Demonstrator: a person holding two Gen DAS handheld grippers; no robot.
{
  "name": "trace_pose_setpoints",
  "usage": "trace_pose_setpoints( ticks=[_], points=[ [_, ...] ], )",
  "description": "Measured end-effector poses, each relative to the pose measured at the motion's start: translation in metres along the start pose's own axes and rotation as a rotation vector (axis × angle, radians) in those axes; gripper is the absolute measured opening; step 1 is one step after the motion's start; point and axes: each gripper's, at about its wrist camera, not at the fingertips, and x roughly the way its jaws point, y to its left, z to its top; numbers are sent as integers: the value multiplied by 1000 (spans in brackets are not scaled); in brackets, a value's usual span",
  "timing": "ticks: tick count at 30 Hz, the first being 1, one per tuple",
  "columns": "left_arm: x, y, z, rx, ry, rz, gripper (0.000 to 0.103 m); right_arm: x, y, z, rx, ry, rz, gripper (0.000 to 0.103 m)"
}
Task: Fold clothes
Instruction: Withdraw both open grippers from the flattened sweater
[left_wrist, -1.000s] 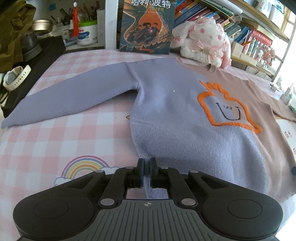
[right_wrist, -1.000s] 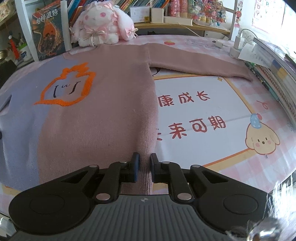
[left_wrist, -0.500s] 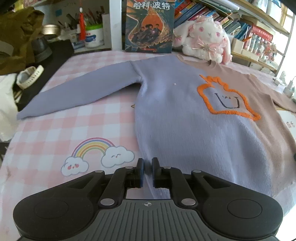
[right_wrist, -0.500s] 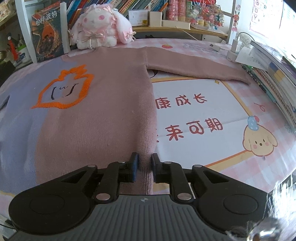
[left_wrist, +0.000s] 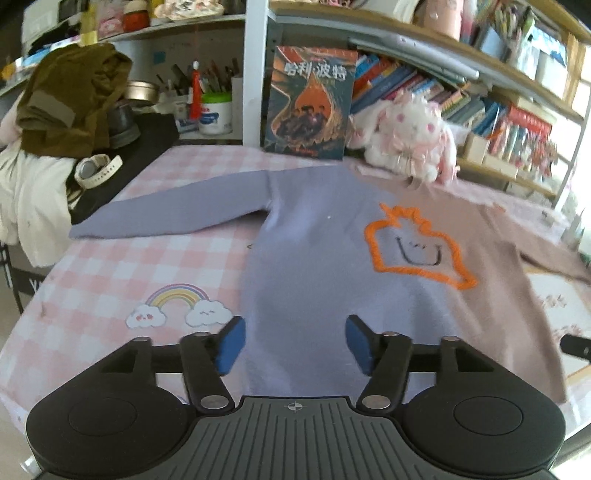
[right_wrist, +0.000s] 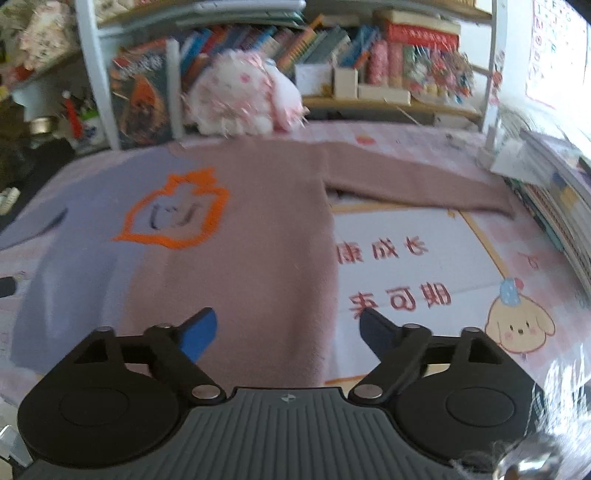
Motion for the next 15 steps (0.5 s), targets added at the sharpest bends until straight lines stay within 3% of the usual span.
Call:
trace_pose_setpoints(
  ticks=[3, 8, 15],
  points=[
    [-12, -10, -5, -11, -34, 6, 76, -10, 3, -4, -16, -28, 18, 90],
    [-28, -27, -16, -13, -59, 15, 84, -27, 8, -10, -44, -74, 49, 97],
    [-41, -43, -30, 36, -69, 49, 86, -42, 11, -17, -43, -104, 77, 98]
  ],
)
